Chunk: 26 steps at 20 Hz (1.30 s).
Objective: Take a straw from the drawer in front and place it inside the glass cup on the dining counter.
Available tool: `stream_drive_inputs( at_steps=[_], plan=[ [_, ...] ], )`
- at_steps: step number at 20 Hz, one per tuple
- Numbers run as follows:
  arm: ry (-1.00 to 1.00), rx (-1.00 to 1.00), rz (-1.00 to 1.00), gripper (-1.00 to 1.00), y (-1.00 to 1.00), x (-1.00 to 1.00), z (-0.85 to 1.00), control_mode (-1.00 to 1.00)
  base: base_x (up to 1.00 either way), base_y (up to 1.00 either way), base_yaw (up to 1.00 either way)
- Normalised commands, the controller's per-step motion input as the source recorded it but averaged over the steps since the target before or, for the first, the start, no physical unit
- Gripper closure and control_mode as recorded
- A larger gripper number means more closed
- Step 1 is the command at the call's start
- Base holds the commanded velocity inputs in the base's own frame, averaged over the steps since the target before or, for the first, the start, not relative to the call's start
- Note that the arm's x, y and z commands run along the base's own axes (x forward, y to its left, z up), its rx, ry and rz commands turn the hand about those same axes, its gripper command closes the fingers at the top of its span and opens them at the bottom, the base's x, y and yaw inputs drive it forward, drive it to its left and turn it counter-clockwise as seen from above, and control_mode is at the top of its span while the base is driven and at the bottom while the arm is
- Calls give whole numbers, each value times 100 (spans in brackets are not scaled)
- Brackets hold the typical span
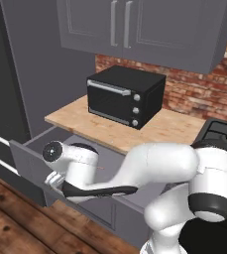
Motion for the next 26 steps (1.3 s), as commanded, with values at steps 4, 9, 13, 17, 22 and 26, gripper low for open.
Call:
stream_drive_inputs(
  at_steps=[4,9,13,17,22,26],
  plan=[
    [14,22,-8,-100,-79,0,100,-100,0,0,0],
    [39,24,-3,-100,-82,15,28,-100,0,0,0],
    [56,22,-4,-100,-42,43,-29,-100,0,0,0],
    [44,20,-11,-100,-29,62,-35,-100,0,0,0],
    [21,0,-28,-100,5,63,-3,-100,0,0,0],
    [28,-19,-39,-100,46,68,-45,-100,0,0,0]
  ],
)
